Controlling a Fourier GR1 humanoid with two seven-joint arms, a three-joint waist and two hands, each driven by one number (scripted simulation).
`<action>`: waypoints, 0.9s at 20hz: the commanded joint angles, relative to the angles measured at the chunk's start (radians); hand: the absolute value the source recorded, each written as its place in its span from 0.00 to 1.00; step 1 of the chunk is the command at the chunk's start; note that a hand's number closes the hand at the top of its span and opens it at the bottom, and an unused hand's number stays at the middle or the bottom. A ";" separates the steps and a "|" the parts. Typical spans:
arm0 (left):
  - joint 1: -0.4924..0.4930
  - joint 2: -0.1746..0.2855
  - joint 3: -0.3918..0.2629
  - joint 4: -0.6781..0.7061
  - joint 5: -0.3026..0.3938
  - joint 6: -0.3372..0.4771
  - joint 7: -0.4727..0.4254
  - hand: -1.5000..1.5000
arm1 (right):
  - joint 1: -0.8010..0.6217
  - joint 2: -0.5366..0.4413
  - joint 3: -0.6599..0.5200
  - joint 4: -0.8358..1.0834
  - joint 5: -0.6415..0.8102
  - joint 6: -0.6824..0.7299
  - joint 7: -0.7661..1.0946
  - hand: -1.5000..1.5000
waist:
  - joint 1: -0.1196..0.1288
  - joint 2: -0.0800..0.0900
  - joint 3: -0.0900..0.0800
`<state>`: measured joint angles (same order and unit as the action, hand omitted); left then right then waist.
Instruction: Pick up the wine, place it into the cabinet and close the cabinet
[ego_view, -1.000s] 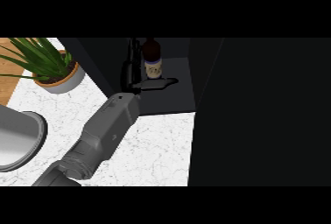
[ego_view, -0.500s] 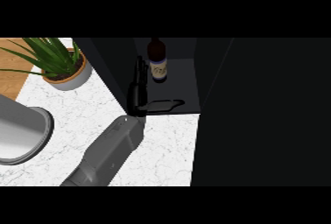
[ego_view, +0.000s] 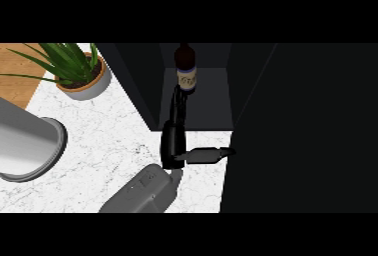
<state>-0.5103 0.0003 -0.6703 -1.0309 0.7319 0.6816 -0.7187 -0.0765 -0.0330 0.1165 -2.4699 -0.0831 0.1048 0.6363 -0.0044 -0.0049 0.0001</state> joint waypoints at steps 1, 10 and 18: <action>0.119 0.071 -0.038 -0.226 -0.051 0.054 0.057 0.00 | 0.027 -0.019 -0.097 -0.015 -0.098 0.025 -0.043 0.00 | 0.012 0.001 0.001; 0.338 0.130 -0.145 -0.549 -0.200 0.216 0.137 0.00 | -0.017 -0.038 -0.096 -0.078 -0.116 0.008 0.058 0.00 | 0.008 0.002 0.000; 0.490 0.236 -0.187 -0.757 -0.247 0.152 0.158 0.00 | 0.014 -0.028 -0.046 -0.059 -0.165 0.041 0.080 0.00 | 0.008 0.002 0.000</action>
<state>-0.0794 0.1815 -0.8238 -1.6935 0.5132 0.8373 -0.5788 -0.0492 -0.0407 0.0990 -2.4698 -0.0982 0.1373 0.6310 0.0024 -0.0030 0.0003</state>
